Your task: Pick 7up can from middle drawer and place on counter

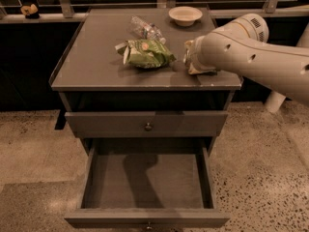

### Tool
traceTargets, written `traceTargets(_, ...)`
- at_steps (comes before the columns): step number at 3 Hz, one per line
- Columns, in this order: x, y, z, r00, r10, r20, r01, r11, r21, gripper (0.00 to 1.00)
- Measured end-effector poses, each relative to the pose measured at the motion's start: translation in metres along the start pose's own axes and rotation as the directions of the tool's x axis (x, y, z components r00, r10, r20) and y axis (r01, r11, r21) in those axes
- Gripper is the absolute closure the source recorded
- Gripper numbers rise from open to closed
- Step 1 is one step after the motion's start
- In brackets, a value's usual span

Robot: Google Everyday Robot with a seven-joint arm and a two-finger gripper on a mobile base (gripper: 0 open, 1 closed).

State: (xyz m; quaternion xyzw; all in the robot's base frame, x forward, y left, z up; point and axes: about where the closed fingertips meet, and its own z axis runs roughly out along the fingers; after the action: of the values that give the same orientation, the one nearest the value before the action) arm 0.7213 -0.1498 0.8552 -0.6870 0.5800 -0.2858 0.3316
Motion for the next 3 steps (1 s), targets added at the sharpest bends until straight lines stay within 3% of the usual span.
traceTargets(2,0.0,0.0,0.0,1.0,0.0,0.0,0.0,1.0,0.0,0.11)
traceTargets(3,0.0,-0.0001,-0.0001,1.0,0.0,0.0,0.0,1.0,0.0,0.0)
